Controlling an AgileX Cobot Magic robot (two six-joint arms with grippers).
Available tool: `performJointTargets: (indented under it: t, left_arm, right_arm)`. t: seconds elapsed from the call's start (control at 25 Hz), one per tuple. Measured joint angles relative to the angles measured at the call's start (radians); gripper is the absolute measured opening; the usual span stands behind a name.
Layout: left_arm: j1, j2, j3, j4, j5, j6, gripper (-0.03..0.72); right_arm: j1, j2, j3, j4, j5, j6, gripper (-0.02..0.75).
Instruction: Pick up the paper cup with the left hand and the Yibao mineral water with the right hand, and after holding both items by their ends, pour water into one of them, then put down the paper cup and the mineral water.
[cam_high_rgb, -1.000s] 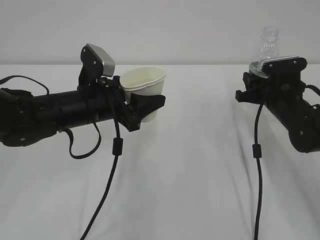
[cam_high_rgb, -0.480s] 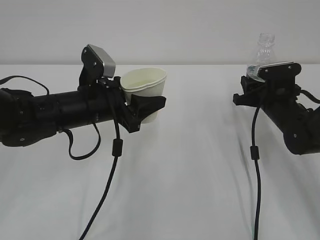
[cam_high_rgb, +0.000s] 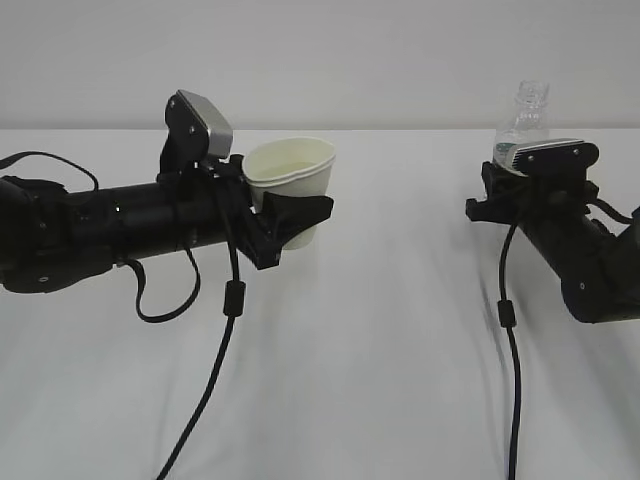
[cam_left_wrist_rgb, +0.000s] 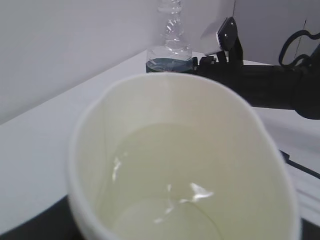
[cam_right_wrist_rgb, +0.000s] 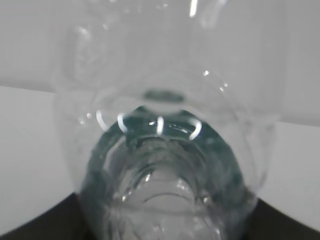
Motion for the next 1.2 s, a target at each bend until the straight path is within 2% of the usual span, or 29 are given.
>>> performJointTargets:
  t: [1.2]
  left_arm:
    - [0.0,0.0,0.0,0.025,0.0,0.0,0.397]
  right_arm:
    - [-0.022,0.07,-0.102,-0.002,-0.001,-0.018,0.344]
